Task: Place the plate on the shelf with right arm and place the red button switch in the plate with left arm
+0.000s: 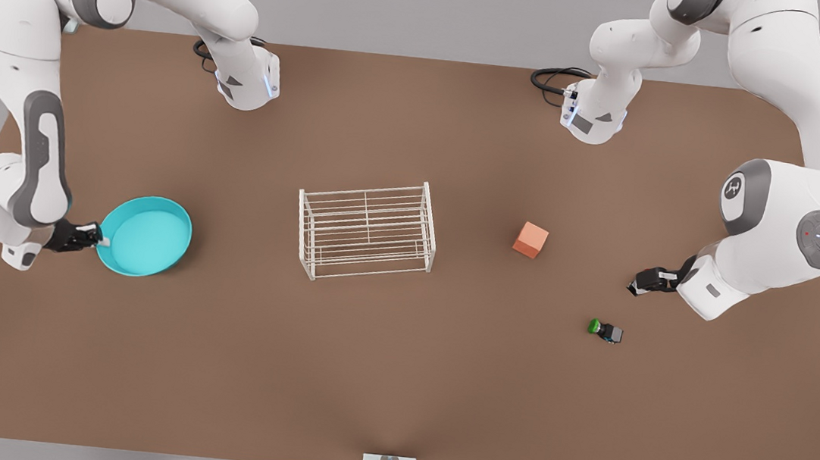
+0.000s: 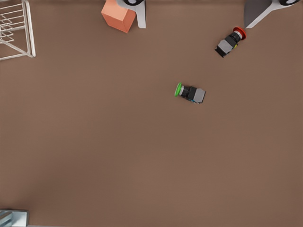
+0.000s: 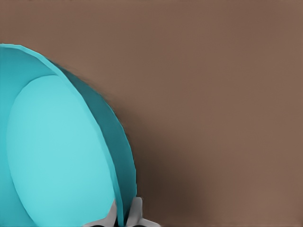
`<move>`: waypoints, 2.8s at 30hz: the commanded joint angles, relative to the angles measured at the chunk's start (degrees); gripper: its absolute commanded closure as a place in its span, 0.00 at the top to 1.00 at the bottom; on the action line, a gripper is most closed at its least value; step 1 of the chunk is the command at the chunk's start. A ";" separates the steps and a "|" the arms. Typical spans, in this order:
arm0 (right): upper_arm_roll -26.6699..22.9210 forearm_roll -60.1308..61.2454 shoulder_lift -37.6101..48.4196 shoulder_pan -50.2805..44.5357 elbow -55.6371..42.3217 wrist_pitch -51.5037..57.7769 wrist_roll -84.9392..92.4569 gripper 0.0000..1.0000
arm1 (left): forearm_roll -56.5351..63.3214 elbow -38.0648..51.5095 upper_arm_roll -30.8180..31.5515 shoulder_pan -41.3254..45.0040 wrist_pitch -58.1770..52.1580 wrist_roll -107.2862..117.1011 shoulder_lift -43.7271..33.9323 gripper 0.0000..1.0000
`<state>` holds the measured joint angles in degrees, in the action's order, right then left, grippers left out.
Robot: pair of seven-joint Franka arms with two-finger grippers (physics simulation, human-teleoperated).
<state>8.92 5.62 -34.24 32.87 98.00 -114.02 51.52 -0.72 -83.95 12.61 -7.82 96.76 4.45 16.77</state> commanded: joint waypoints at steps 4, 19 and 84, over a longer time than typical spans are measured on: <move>2.77 2.72 2.34 -0.08 -2.38 12.94 0.43 0.17 | 0.11 0.01 -0.04 0.00 -0.08 0.21 -0.07 1.00; 5.05 7.38 7.96 -22.58 -10.64 26.74 -10.21 0.18 | 0.11 -0.08 0.04 0.00 -0.08 0.29 -0.07 1.00; -1.62 -11.07 18.69 -25.75 -6.95 8.37 -51.34 1.00 | 7.31 -44.99 -5.75 -7.91 52.57 -56.75 3.89 1.00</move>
<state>7.39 -5.67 -15.61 7.00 91.09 -102.31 11.84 6.65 -128.44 7.20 -15.75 148.73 -46.06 21.07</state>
